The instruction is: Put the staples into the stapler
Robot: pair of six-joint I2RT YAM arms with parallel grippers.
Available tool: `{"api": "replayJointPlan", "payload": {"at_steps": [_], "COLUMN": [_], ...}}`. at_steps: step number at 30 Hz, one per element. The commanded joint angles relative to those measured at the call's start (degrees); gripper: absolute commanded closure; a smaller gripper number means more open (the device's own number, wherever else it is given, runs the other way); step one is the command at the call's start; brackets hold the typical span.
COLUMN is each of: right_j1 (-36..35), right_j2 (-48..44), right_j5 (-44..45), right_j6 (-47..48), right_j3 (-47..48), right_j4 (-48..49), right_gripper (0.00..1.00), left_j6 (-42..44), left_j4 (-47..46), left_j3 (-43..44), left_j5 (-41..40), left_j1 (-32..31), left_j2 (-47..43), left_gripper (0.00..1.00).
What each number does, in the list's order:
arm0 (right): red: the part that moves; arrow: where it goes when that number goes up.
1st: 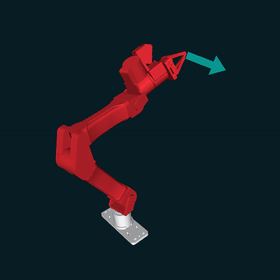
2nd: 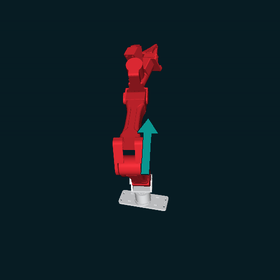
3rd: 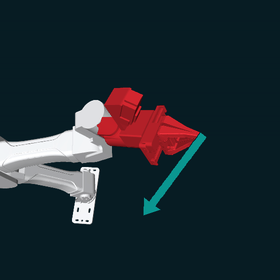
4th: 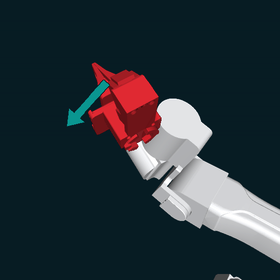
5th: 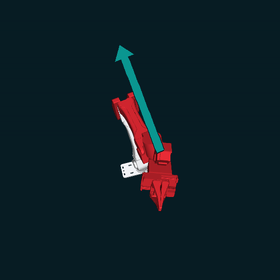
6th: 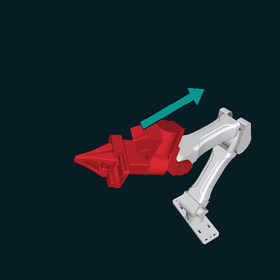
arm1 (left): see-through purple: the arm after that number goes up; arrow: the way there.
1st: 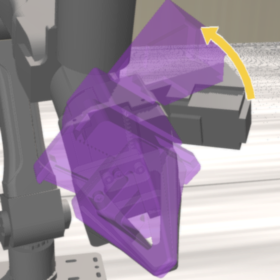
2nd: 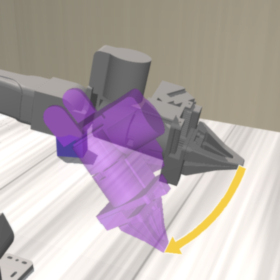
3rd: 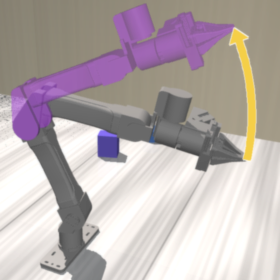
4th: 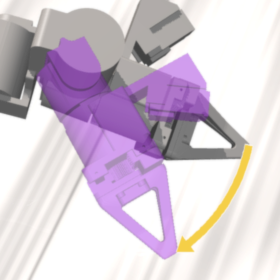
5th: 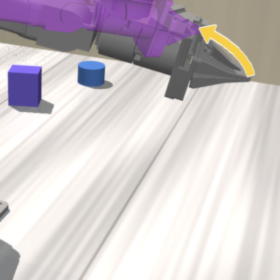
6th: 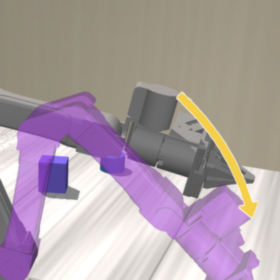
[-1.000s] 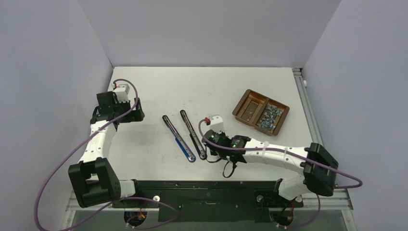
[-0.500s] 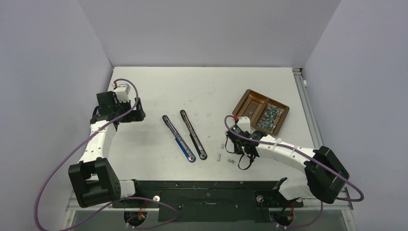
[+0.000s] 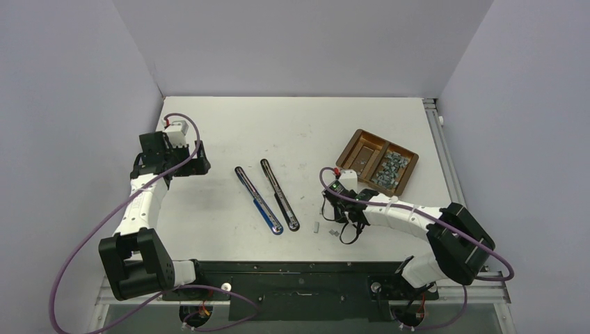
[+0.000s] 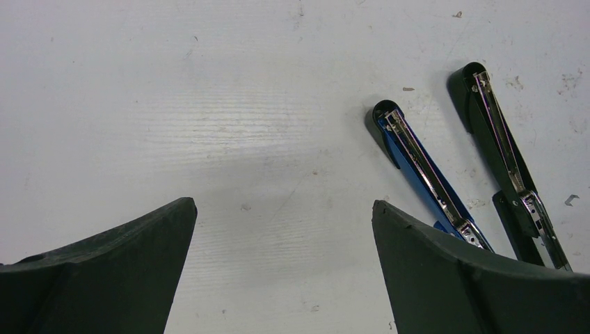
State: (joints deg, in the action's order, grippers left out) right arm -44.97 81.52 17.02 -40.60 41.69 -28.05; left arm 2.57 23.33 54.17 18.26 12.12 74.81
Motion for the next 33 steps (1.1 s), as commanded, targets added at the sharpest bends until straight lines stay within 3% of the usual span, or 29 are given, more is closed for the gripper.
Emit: {"api": "replayJointPlan", "payload": {"at_steps": [1,5,8,20,33], "right_j1": [0.3,0.3,0.4,7.9,13.2], "right_j2": [1.6,2.0,2.0,6.4,9.9], "right_j5": [-0.1,-1.0,-1.9,-15.2,-21.3], "right_j6": [-1.0,-1.1,-1.1,4.7,8.7], "right_j3": [-0.8,-0.9,-0.9,6.0,10.2], "right_j4": [3.1,2.9,2.4,-4.5,-10.2], "right_gripper": [0.88,0.71,0.64,0.65,0.67], "left_j6": [-0.5,-0.1,0.2,0.4,0.7], "left_j4": [-1.5,-1.5,-1.4,-1.4,-1.3], "left_j3": [2.6,2.5,2.5,2.6,2.4], "left_j5": [1.1,1.0,1.2,1.1,0.4], "left_j1": [0.5,0.5,0.4,0.5,0.5], "left_j2": [-0.2,-0.4,-0.8,-1.0,-1.5], "left_gripper": [0.04,0.04,0.04,0.04,0.04]}}
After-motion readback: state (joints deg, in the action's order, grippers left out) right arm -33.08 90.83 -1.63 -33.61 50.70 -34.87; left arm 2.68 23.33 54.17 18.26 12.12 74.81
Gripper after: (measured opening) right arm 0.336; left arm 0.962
